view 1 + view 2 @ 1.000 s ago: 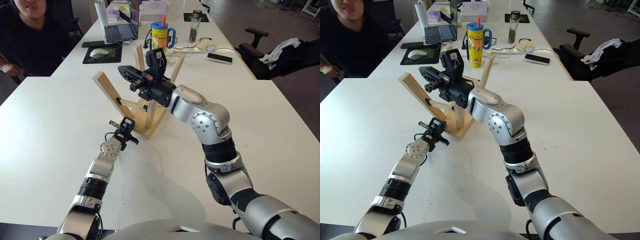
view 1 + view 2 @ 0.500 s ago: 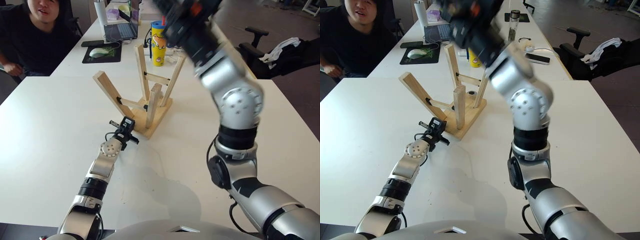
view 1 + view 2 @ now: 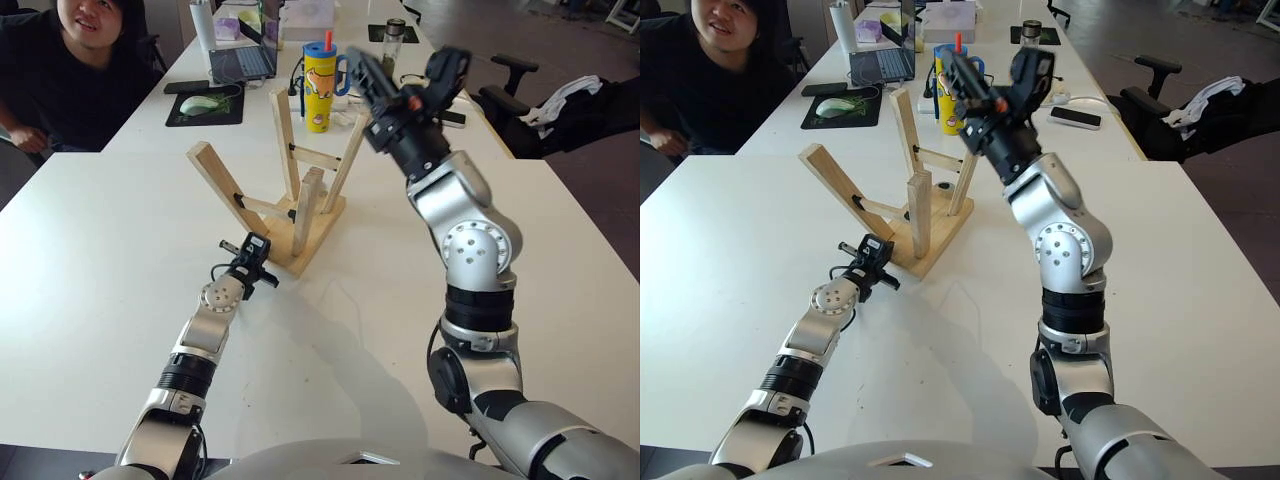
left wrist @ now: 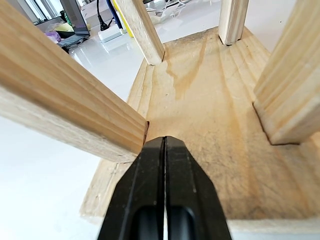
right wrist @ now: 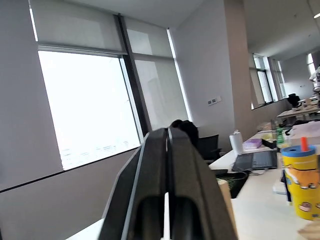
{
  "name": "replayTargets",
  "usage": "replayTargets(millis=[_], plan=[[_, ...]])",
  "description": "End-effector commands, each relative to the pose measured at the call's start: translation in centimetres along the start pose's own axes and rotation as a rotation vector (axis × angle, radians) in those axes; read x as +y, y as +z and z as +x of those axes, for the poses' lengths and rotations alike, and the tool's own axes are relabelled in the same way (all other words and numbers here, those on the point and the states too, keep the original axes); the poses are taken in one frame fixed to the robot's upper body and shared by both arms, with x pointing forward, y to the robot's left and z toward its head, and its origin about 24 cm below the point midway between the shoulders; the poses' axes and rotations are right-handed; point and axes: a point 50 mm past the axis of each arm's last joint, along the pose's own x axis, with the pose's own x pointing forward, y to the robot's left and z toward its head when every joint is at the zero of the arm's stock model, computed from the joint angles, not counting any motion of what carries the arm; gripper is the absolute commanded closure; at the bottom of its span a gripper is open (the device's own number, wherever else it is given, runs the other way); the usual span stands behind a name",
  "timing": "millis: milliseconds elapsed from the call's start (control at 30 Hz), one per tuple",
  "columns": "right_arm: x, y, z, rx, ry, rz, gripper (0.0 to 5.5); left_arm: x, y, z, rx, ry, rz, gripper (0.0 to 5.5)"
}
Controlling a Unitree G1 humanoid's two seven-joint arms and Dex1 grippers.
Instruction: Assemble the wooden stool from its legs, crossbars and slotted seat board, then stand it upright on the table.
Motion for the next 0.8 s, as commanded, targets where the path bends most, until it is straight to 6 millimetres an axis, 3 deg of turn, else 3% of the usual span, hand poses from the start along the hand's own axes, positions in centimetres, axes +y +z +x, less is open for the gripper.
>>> replayTargets(millis=[33, 100, 200, 367, 500, 567, 667, 800], plan=[[-4.8, -6.2, -6.1, 0.456, -0.222, -0.058, 5.49, -2.7, -6.8, -2.0, 0.313, -0.099, -0.078, 5.50], [-4.9, -7.9, -9.0, 0.617, -0.218, -0.022, 5.49, -2.5, -6.8, -2.1, 0.317, -0.096, -0.080, 5.50], [-3.0, -9.1, -10.6, 0.742, -0.076, 0.061, 5.49, -2.5, -7.2, -2.4, 0.336, -0.103, -0.084, 5.50], [3.8, -10.0, -8.8, 0.688, 0.291, 0.285, 5.49, -2.3, -7.1, -2.3, 0.336, -0.115, -0.082, 5.50], [7.0, -10.8, -6.8, 0.619, 0.353, 0.429, 5.49, -1.8, -6.3, -1.6, 0.313, -0.122, -0.069, 5.50], [7.0, -11.3, -5.8, 0.578, 0.293, 0.446, 5.49, -1.6, -5.9, -1.4, 0.292, -0.114, -0.070, 5.50], [5.2, -11.9, -3.7, 0.461, 0.074, 0.373, 5.49, -0.5, -4.5, -1.1, 0.200, -0.044, -0.077, 5.50], [3.4, -11.6, -3.4, 0.382, -0.070, 0.284, 5.49, 1.6, -3.0, -1.7, 0.095, 0.095, -0.067, 5.50]])
